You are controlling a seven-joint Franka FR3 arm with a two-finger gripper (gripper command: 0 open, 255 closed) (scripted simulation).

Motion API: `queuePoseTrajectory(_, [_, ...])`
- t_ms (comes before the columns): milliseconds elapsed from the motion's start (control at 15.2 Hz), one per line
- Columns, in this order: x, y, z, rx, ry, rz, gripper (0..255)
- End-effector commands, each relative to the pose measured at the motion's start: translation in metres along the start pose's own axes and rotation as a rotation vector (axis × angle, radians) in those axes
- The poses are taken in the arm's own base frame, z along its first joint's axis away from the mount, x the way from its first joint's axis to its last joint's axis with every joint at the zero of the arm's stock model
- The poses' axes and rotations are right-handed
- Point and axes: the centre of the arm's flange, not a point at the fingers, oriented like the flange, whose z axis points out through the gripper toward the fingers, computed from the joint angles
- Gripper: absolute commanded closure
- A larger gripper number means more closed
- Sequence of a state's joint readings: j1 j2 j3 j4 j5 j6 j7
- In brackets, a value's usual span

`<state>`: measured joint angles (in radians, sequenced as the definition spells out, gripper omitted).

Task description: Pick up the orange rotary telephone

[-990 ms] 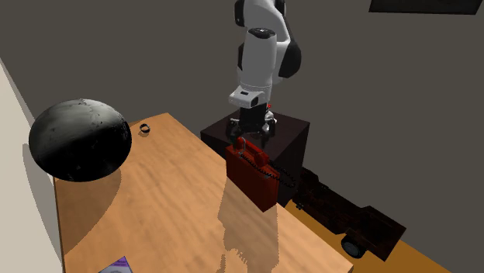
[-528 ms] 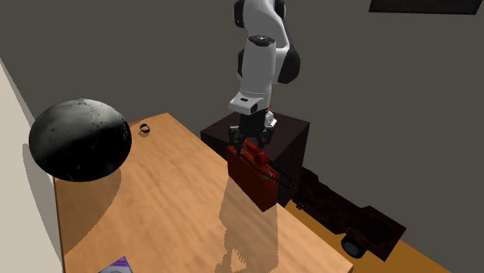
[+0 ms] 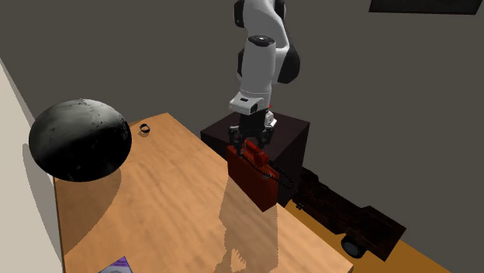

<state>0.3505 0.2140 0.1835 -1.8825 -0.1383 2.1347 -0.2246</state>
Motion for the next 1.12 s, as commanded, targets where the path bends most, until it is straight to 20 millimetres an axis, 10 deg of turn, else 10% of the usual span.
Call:
queuePoseTrajectory(0, [0.001,0.000,-0.004,0.001,0.000,-0.001,255])
queuePoseTrajectory(1056, [0.002,0.007,-0.079,0.001,0.000,-0.001,255])
